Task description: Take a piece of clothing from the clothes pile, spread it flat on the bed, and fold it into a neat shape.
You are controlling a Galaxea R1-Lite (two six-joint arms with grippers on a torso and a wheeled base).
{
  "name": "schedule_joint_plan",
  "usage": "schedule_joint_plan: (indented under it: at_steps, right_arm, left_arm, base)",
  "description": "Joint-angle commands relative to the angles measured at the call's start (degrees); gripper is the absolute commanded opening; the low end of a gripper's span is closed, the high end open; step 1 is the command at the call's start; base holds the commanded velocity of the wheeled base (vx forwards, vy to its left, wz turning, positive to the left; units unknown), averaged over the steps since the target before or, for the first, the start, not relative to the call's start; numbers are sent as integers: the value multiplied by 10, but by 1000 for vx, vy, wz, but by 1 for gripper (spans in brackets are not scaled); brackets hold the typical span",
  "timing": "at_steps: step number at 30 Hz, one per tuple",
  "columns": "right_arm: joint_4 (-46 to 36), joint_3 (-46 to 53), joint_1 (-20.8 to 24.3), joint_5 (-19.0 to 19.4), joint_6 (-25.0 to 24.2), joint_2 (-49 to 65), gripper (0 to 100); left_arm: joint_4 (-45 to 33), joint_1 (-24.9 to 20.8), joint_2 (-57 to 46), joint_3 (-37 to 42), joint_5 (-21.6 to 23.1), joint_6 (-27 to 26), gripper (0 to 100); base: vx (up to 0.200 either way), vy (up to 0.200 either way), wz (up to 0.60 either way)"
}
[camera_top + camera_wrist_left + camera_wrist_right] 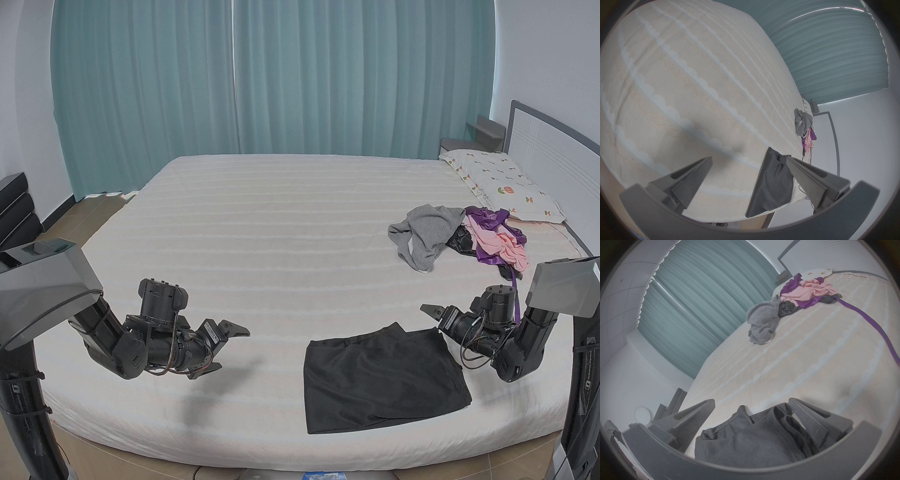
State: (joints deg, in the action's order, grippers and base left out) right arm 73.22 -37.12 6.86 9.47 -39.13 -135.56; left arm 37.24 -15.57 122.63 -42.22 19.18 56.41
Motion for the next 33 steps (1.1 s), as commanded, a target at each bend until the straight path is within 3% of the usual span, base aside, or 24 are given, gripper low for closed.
schedule_joint_plan:
  at_steps: [1,16,17,33]
  right_arm:
    - [10,2,7,6,3,-17,100]
    - [25,7,-6,5,54,-46,100]
    - [25,7,-6,5,54,-46,0]
    - [25,13,-30,-1,58,-26,0]
  left_arm:
    - [0,-1,2,0,0,0,100]
    - [0,-1,2,0,-1,0,100]
    - [0,-1,2,0,-1,0,100]
    - [0,-1,2,0,-1,0,100]
  base:
    - [0,0,0]
    - [0,0,0]
    - [0,0,0]
    - [0,0,0]
